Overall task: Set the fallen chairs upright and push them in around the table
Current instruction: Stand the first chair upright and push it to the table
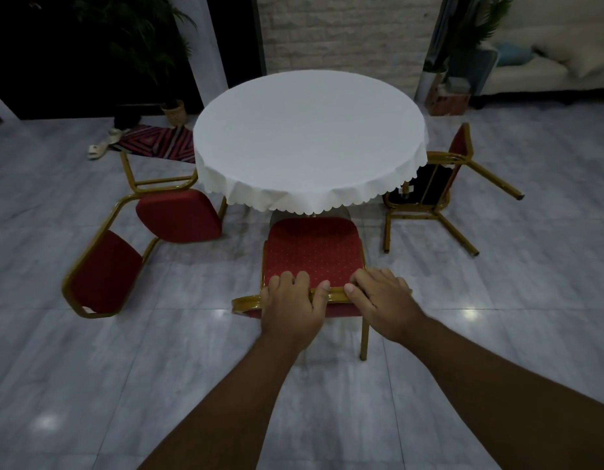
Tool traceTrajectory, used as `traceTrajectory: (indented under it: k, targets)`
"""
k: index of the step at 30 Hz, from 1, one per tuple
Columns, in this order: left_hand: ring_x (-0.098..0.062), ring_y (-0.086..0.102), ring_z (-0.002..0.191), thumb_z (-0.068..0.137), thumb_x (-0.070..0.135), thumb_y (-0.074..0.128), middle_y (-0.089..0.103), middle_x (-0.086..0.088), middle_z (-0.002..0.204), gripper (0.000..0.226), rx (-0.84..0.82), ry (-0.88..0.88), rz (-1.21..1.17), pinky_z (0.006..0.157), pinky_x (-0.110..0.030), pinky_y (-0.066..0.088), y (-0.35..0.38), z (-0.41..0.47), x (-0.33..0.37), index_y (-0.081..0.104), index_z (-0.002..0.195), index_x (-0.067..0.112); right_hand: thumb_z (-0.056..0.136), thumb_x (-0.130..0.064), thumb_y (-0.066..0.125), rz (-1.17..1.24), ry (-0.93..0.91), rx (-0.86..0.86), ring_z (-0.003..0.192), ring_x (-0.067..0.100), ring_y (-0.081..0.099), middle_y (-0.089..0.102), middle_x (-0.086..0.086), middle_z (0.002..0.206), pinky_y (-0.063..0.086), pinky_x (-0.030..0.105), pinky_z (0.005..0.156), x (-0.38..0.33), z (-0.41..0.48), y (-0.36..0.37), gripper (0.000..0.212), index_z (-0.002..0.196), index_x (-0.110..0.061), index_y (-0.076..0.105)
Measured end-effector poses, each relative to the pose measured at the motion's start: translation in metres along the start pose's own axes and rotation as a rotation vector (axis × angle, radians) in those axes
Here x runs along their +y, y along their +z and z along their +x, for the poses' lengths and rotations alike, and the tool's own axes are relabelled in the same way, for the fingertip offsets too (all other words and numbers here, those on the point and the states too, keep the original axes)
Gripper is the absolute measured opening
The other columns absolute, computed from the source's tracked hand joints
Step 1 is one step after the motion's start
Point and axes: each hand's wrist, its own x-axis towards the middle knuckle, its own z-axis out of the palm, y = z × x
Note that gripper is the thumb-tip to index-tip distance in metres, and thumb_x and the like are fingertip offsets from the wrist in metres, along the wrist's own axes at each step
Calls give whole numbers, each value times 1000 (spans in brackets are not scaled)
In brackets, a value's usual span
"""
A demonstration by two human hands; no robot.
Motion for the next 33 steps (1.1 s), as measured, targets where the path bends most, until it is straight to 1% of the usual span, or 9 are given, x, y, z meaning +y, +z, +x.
traceTrajectory:
  k: [6,9,12,17,21,24,27,30,33]
  targets:
    - [-22,48,88,93,65,16,54,3,88,53,-85,4,-19,86,-45,39,-6,9,-6,49,87,24,96,-60,24,-17,28,-38,90,14,41,50,-11,94,33,38,80,-5,8,-2,33,96,-35,46]
    - [-18,46,85,94,66,21,51,8,85,48,-114,33,-57,83,-43,37,-10,7,-20,46,83,27,95,-61,21,-53,24,14,89,13,40,49,-11,93,31,35,78,-14,2,8,38,97,-34,48]
    - [-17,45,84,95,65,23,49,9,82,46,-130,48,-77,83,-42,37,-14,5,-27,44,82,27,95,-61,21,-92,43,58,88,13,39,49,-10,92,28,33,76,-20,0,15,40,97,-32,49]
    - [-16,45,84,94,66,22,49,10,83,46,-150,53,-94,86,-44,39,-17,6,-28,45,82,27,94,-61,20,-96,51,74,89,14,42,51,-9,93,29,33,76,-22,1,15,43,98,-31,50]
    - [-16,45,85,95,65,25,49,10,83,43,-177,62,-106,87,-45,38,-20,7,-30,44,81,28,94,-61,17,-110,68,51,90,14,42,51,-8,95,30,33,77,-26,2,15,44,98,-31,50]
    - [-16,45,85,95,66,23,49,10,83,44,-176,53,-86,87,-45,39,-19,8,-30,44,82,29,95,-61,21,-88,88,39,90,13,42,51,-9,96,29,33,77,-27,1,14,41,98,-32,50]
    - [-17,47,85,92,68,22,50,10,83,47,-200,17,-55,86,-44,39,-18,10,-27,48,83,29,96,-60,25,-44,91,-39,92,13,43,52,-10,97,34,35,81,-26,4,7,36,99,-33,49]
    - [-17,48,86,91,63,32,54,9,83,43,-248,-15,-8,86,-43,38,-23,18,-19,55,82,28,96,-60,28,3,106,-139,92,14,46,53,-9,95,40,37,82,-26,9,-4,33,95,-34,49]
    - [-20,51,89,95,57,35,60,5,87,45,-274,60,30,88,-42,37,-29,38,-7,63,86,24,97,-59,26,50,148,-120,82,13,50,54,-8,85,45,40,78,-22,13,-16,38,83,-32,50]
